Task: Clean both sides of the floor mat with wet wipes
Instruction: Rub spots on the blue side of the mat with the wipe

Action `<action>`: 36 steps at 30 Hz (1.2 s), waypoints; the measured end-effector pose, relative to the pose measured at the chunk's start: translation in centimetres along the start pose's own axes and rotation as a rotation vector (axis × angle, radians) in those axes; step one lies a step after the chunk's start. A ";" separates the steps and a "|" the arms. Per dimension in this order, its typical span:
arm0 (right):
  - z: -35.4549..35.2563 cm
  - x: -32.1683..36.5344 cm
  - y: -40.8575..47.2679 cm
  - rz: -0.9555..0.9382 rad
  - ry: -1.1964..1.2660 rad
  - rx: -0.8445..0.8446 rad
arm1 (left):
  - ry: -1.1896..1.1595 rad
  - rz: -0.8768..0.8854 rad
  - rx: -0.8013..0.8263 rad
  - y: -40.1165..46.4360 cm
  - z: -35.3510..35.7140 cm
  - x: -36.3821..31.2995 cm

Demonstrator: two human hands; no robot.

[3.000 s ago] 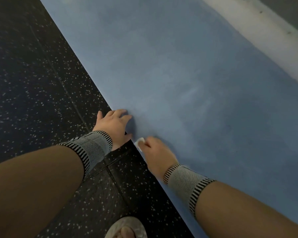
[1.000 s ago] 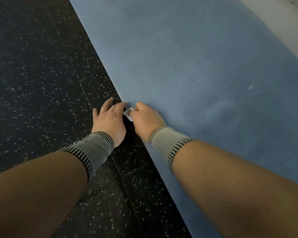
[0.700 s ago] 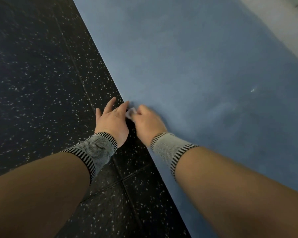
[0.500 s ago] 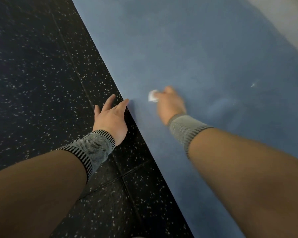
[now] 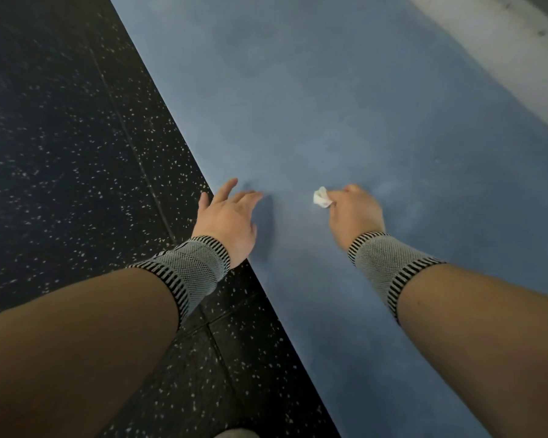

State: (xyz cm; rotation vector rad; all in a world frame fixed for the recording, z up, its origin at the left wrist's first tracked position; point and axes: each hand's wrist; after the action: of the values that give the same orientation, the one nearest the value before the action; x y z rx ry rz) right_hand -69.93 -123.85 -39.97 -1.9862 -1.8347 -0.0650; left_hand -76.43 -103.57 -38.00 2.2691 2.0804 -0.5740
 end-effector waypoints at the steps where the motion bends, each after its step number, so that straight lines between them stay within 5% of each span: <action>1: -0.5 -0.4 -0.2 -0.055 -0.011 -0.011 | -0.028 0.015 -0.050 0.3 -0.1 -0.6; 3: -1.4 -0.9 -1.1 -0.038 0.129 -0.001 | -0.207 -0.065 -0.112 0.9 -0.5 -3.1; 8: -4.5 -1.3 -5.0 0.011 0.374 0.069 | -1.155 -0.486 -0.068 0.4 -1.8 -11.3; 11: -8.1 -2.4 -8.5 0.002 0.394 0.105 | -1.382 -0.585 -0.046 -1.4 -3.8 -15.4; 19: -20.9 -2.7 -15.5 0.281 0.630 0.246 | -1.296 -0.712 0.066 -6.5 -16.4 -22.5; 25: -30.3 -0.4 -18.1 0.436 0.932 0.520 | -1.191 -0.676 0.054 -9.6 -24.8 -26.6; 30: -34.5 2.4 -18.9 0.488 1.043 0.584 | -1.130 -0.634 0.037 -9.4 -28.7 -26.0; 36: -32.4 7.3 -19.2 0.666 0.998 0.516 | -1.148 -0.520 0.333 -8.0 -30.0 -19.8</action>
State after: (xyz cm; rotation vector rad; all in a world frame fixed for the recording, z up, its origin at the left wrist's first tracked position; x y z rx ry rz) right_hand -79.23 -127.57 -2.92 -1.6113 -0.4724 -0.2838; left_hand -77.33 -114.15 -2.74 0.8881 1.8778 -1.7788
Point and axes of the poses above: each hand's wrist, its own y-axis towards the middle knuckle, its own z-axis out of the palm, x = y × z, and after that the axes turned 11 degrees about z, right-handed
